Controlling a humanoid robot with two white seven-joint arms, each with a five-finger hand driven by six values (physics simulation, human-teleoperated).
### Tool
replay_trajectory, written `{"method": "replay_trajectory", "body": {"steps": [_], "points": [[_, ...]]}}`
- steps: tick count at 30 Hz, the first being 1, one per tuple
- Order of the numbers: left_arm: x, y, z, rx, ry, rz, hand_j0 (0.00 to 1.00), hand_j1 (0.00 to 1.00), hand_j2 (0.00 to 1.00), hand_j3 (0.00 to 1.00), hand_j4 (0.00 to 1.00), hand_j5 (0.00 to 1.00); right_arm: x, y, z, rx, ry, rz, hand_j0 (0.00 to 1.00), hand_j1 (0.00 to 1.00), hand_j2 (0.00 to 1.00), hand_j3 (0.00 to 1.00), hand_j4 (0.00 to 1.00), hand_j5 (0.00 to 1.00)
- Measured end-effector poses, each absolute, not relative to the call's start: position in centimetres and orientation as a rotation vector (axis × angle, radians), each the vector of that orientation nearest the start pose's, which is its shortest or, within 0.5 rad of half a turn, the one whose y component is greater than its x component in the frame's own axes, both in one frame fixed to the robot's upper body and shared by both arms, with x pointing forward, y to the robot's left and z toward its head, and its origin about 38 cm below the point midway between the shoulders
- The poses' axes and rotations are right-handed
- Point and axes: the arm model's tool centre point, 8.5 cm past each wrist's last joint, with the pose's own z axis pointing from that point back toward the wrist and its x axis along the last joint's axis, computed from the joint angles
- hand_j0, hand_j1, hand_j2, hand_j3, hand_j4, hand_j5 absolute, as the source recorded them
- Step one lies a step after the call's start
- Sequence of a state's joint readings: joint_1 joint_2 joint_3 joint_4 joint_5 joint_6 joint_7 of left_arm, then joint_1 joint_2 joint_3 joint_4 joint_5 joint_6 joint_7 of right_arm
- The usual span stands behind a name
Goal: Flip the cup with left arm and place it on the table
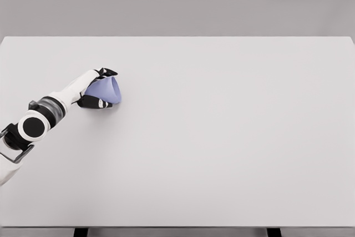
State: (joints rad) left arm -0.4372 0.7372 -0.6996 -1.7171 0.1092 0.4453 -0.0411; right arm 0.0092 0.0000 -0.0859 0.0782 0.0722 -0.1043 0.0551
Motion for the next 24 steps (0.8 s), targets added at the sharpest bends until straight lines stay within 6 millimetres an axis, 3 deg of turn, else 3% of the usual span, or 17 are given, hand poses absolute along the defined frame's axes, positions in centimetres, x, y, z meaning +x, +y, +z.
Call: {"method": "replay_trajectory", "body": {"steps": [13,24], "points": [[42.2,27.1,16.7,0.348,-1.291,-0.952,0.8,0.8,0.8,0.8,0.8,0.8,-2.2,-26.5,-26.0,-0.027,-0.018,-0.013,1.0,1.0,1.0,1.0,1.0,1.0],[42.6,28.7,18.5,0.336,-1.337,-0.864,0.82,0.82,0.82,0.82,0.82,0.82,-2.2,-26.5,-26.0,-0.027,-0.018,-0.013,1.0,1.0,1.0,1.0,1.0,1.0]]}}
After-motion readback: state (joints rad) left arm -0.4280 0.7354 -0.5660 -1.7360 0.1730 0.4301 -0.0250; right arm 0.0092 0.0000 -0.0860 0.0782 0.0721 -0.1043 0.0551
